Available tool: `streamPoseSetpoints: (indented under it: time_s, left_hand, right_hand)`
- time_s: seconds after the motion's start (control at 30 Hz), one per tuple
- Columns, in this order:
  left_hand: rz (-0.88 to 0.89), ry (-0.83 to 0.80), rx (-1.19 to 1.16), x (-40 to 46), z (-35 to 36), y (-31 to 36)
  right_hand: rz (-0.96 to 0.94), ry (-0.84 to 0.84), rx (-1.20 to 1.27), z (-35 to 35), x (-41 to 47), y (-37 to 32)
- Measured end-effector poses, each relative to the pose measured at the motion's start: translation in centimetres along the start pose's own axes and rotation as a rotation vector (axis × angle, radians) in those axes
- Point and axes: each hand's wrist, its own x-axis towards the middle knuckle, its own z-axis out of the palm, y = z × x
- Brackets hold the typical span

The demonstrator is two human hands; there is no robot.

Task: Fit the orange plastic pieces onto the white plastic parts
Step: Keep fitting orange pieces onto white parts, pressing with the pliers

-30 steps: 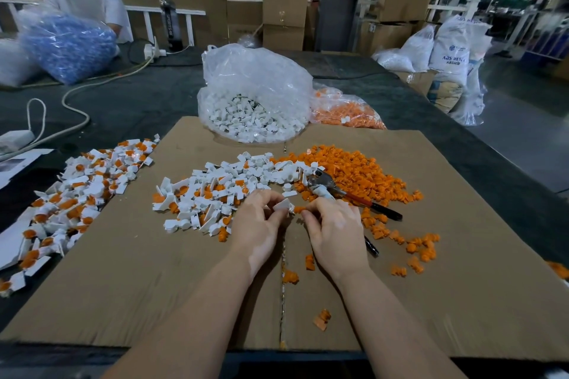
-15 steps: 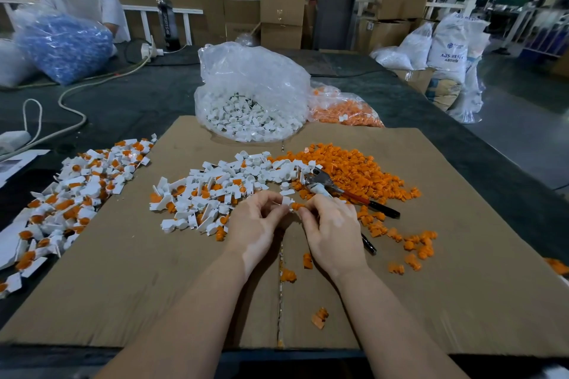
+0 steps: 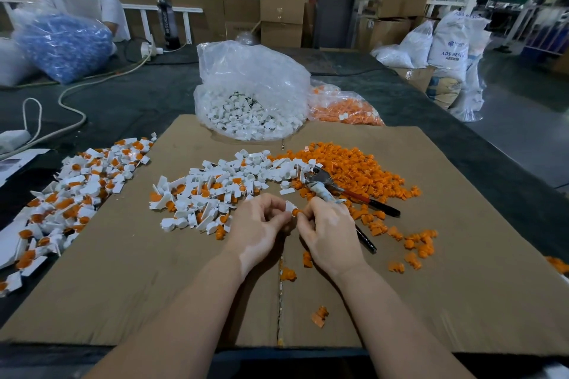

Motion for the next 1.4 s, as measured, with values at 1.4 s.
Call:
streamPoseSetpoints:
  time_s: [1.4]
  left_hand:
    - [0.057,-0.006,0.038,0.7,0.06,-0.61]
  right_hand:
    - [-0.136,0.084,0.056,-0.32,0.12,0.22]
